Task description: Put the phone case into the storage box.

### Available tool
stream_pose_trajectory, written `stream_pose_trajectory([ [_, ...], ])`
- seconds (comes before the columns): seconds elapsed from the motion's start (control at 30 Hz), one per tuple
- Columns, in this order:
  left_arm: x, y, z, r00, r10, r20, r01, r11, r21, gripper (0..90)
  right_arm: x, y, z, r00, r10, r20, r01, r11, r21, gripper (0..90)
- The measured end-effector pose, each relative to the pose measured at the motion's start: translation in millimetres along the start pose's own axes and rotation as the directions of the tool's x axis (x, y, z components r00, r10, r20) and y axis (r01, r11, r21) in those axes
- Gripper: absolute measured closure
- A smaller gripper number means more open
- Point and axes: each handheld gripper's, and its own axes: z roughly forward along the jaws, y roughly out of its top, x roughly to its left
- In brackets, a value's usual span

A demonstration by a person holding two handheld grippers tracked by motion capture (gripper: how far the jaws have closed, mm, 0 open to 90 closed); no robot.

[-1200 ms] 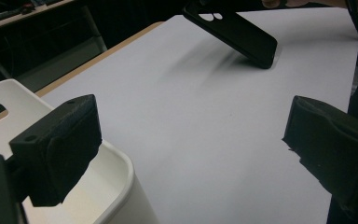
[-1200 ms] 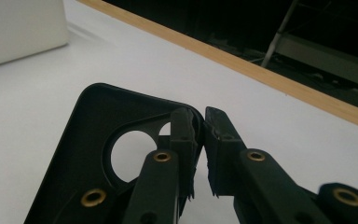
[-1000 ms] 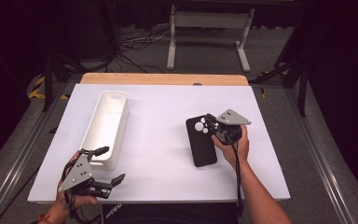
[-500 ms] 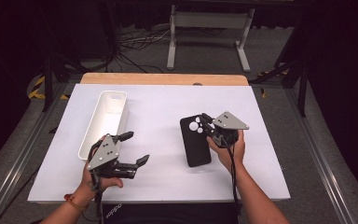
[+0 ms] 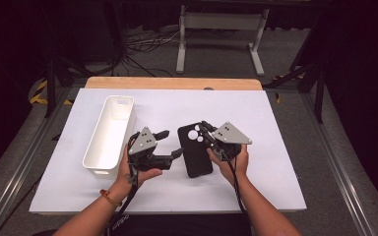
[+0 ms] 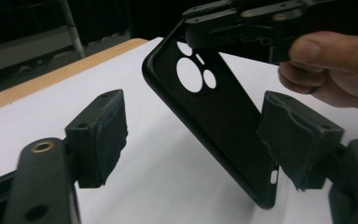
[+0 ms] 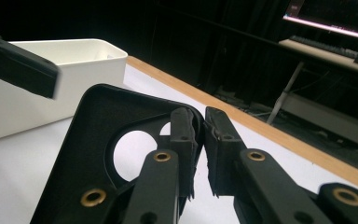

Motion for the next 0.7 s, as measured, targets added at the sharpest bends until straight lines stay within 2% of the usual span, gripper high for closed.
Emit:
stream_pose_trajectory([
  [0.07, 2.3, -0.3, 2.4, 0.9996, -0.013, -0.024, 0.013, 0.9999, 0.002, 34.2, 4.0, 1.3, -1.4, 0.9998, -0.014, 0.014, 0.014, 1.000, -0.020, 82.6],
  [0.1, 2.3, -0.3, 2.4, 0.9996, -0.013, -0.024, 0.013, 0.9999, 0.002, 35.0, 5.6, 2.0, -2.0, 0.9997, -0.021, 0.015, 0.021, 1.000, -0.023, 82.6],
  [0.13, 5.1, -1.3, 4.0, 0.9995, -0.029, -0.013, 0.029, 0.9996, 0.005, 36.4, 7.3, 2.2, -2.1, 0.9995, -0.025, 0.019, 0.026, 0.999, -0.034, 82.6],
  [0.2, 6.5, -1.4, 3.9, 0.9992, -0.026, -0.029, 0.027, 0.9996, 0.004, 38.6, 8.8, 2.5, -2.3, 0.9993, -0.032, 0.020, 0.033, 0.999, -0.037, 82.6],
  [0.27, 9.0, -2.0, 3.3, 0.9986, -0.050, -0.017, 0.050, 0.9987, 0.000, 40.2, 12.9, 2.5, -2.0, 0.9990, -0.040, 0.018, 0.041, 0.998, -0.040, 82.6],
  [0.37, 11.7, -1.8, 2.4, 0.9987, -0.048, -0.017, 0.048, 0.9989, -0.003, 46.1, 17.6, 2.7, -1.2, 0.9981, -0.055, 0.027, 0.056, 0.997, -0.048, 82.6],
  [0.43, 13.4, -1.7, 1.3, 0.9985, -0.052, -0.018, 0.052, 0.9986, -0.011, 53.5, 20.1, 2.6, -0.8, 0.9982, -0.053, 0.028, 0.054, 0.997, -0.057, 82.5],
  [0.53, 14.6, -2.2, 0.5, 0.9984, -0.055, -0.015, 0.055, 0.9984, -0.016, 57.6, 21.9, 2.6, -0.9, 0.9983, -0.053, 0.026, 0.054, 0.996, -0.067, 82.5],
  [0.57, 14.9, -2.9, 0.4, 0.9984, -0.055, -0.011, 0.055, 0.9982, -0.022, 61.5, 22.9, 2.6, -1.3, 0.9982, -0.053, 0.028, 0.055, 0.996, -0.069, 82.4],
  [0.6, 14.1, -3.9, 0.1, 0.9986, -0.053, -0.009, 0.052, 0.9981, -0.031, 69.5, 26.3, 2.7, -2.6, 0.9976, -0.062, 0.032, 0.064, 0.995, -0.081, 82.3],
  [0.7, 14.1, -4.5, -1.0, 0.9988, -0.048, -0.008, 0.048, 0.9981, -0.038, 73.0, 29.4, 2.6, -3.3, 0.9963, -0.077, 0.039, 0.080, 0.992, -0.094, 82.2],
])
